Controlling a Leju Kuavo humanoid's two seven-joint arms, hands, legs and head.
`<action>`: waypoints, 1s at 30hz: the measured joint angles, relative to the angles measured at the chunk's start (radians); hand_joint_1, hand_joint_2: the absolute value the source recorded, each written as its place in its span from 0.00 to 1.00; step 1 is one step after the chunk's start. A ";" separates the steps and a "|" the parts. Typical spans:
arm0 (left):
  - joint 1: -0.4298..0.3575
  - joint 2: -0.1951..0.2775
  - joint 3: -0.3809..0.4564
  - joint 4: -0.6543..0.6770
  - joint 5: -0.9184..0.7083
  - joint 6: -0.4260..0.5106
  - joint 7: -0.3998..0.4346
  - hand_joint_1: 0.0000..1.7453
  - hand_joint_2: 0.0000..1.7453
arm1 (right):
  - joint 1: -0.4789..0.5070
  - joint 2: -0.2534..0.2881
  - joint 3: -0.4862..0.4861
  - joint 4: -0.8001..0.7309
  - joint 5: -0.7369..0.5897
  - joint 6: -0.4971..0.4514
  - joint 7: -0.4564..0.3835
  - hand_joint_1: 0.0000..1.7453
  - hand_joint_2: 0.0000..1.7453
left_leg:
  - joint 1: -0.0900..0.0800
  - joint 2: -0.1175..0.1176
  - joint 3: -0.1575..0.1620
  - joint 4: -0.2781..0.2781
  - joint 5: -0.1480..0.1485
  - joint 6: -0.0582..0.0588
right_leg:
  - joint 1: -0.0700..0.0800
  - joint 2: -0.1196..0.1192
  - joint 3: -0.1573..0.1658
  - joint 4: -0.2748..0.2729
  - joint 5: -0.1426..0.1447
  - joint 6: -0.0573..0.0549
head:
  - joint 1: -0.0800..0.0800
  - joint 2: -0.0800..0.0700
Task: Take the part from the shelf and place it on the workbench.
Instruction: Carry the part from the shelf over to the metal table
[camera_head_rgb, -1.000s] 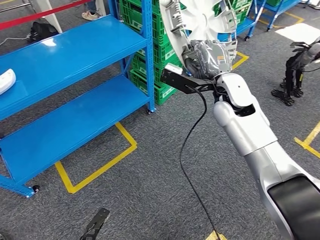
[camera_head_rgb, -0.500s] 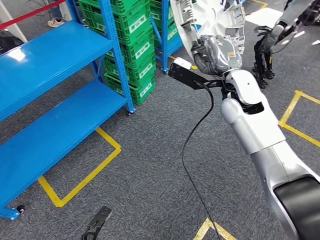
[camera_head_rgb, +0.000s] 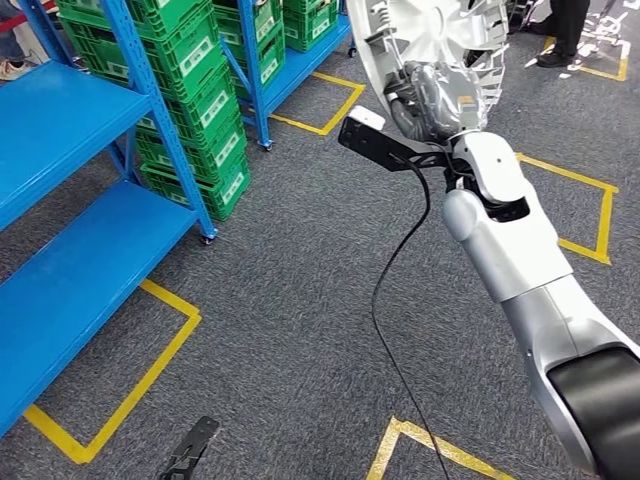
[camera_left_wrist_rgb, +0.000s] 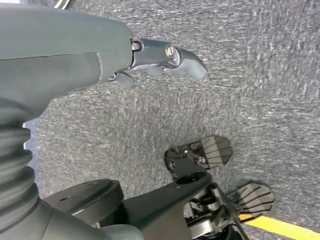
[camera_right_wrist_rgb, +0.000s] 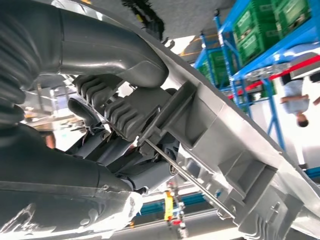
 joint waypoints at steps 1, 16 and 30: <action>-0.001 -0.001 0.000 0.000 0.000 0.000 0.000 0.00 1.00 | -0.002 -0.004 -0.003 0.000 0.000 0.000 0.000 1.00 1.00 | 0.001 0.011 0.001 -0.002 0.002 0.006 | 0.003 -0.030 -0.014 0.026 -0.016 0.004 | 0.005 0.000; 0.004 0.000 0.000 0.000 0.002 0.000 0.000 0.00 1.00 | -0.006 -0.018 -0.016 -0.005 0.009 -0.005 0.000 1.00 1.00 | -0.012 0.127 0.020 0.021 -0.052 -0.019 | 0.011 -0.137 0.023 0.000 -0.016 -0.030 | 0.010 0.000; 0.009 0.003 0.000 0.000 0.001 0.000 0.003 0.00 1.00 | 0.007 -0.023 -0.021 -0.014 0.011 -0.006 -0.001 1.00 1.00 | -0.002 -0.008 -0.014 0.013 -0.002 -0.007 | -0.005 0.023 0.010 -0.001 -0.004 -0.007 | 0.000 0.000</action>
